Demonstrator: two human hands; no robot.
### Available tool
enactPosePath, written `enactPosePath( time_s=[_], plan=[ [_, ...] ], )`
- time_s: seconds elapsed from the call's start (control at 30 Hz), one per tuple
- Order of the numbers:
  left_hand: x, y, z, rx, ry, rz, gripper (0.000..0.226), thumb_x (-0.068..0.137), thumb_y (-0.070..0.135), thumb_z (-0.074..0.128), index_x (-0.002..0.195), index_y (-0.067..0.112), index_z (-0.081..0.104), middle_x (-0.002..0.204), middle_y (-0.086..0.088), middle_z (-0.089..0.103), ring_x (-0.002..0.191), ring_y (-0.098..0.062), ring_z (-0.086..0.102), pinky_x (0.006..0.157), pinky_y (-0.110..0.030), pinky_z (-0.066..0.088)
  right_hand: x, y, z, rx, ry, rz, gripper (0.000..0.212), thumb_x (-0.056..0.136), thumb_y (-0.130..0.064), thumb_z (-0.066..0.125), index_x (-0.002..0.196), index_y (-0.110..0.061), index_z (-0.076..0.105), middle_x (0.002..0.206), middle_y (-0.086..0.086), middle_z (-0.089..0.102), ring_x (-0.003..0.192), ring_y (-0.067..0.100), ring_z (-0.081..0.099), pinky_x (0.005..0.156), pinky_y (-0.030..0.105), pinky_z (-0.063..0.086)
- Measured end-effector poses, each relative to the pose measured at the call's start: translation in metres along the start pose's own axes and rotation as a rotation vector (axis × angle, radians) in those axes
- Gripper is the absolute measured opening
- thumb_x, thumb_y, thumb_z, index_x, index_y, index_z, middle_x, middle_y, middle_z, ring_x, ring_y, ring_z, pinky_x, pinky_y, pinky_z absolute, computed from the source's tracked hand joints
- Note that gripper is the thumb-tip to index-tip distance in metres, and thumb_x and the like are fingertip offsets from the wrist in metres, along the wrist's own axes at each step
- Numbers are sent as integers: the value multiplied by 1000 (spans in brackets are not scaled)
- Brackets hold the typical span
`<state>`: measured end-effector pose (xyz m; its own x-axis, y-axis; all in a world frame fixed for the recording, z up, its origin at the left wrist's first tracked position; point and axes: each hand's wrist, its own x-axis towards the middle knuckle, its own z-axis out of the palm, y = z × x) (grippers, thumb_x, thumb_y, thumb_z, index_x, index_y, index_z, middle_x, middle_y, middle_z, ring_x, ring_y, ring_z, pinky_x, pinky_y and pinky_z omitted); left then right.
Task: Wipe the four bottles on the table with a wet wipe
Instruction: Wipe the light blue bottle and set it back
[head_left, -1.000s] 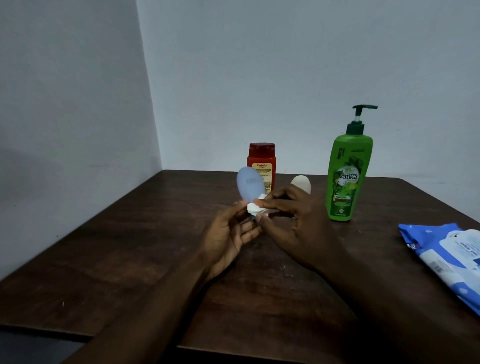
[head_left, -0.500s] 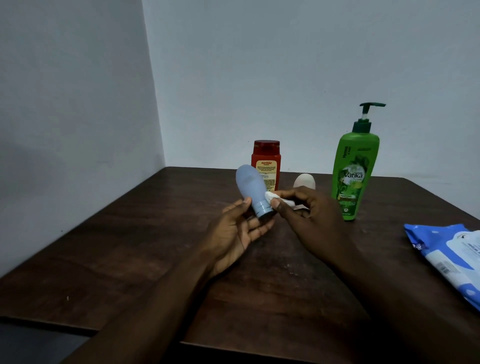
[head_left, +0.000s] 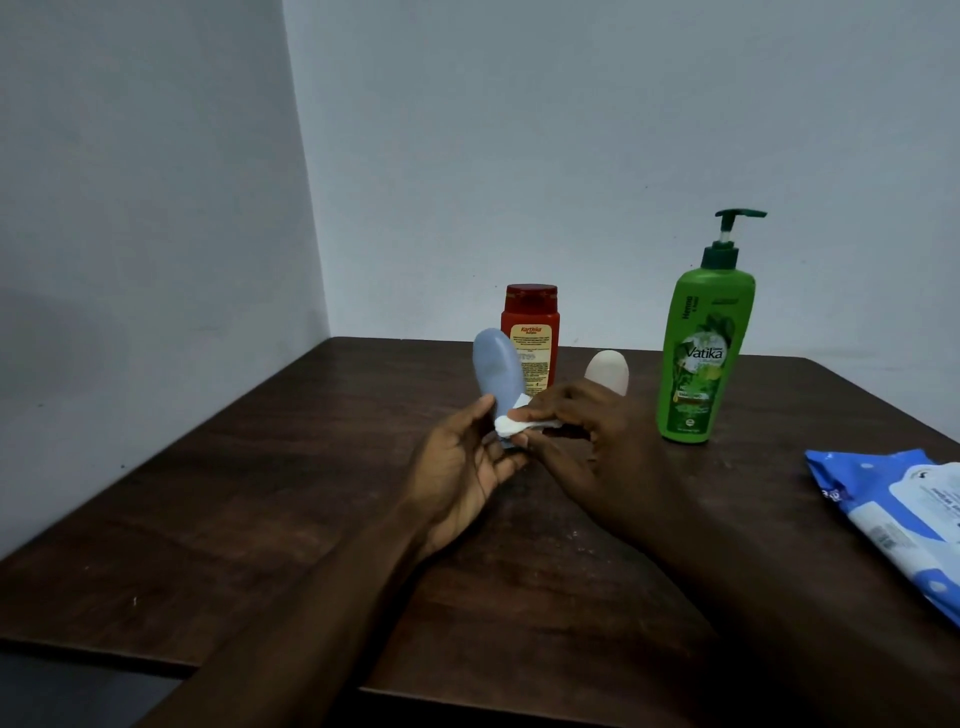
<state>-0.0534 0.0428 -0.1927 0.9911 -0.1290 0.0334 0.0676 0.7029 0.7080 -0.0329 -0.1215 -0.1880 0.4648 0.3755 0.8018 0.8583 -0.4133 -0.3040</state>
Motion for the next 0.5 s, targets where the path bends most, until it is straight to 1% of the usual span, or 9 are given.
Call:
enactPosePath(
  time_s=[0.07,0.13,0.27,0.37,0.43,0.5],
  plan=[
    [0,1,0,5,-22,3,41,87,18,57,123,-2,58,121,-22,68,107,-27,68,90,-37,57,0,-3,2,-18,-18,-20,27,84,-12,80,110,-14,76,106,-1,71,98,4,64,88,9,48],
    [0,1,0,58,-34,26,36,86,15,58,118,-1,60,113,-19,71,102,-25,69,90,-37,57,0,-4,2,-26,-14,-33,27,83,-11,81,109,-14,76,104,-1,71,97,4,64,88,8,47],
    [2,0,-1,98,-7,52,36,82,17,63,114,0,64,111,-18,72,105,-26,67,93,-39,55,1,-2,0,2,-3,-37,26,85,-10,79,110,-14,77,105,-2,70,98,4,64,87,15,52],
    [5,1,-1,84,-21,69,36,83,18,64,114,-1,65,114,-19,71,105,-25,68,96,-40,54,2,1,0,10,30,-3,23,86,-13,78,109,-14,77,104,-3,71,98,4,65,85,21,55],
    [6,1,-1,86,-13,88,29,84,17,63,109,2,66,108,-15,75,98,-20,72,92,-34,57,3,4,-2,21,60,50,22,87,-17,78,108,-17,77,103,-7,72,97,3,66,83,22,55],
    [6,1,-1,112,-4,104,24,89,15,60,110,5,65,100,-8,77,90,-15,74,83,-28,61,4,5,-4,80,88,126,20,87,-18,78,107,-18,78,100,-10,72,95,1,68,80,18,55]
  ],
)
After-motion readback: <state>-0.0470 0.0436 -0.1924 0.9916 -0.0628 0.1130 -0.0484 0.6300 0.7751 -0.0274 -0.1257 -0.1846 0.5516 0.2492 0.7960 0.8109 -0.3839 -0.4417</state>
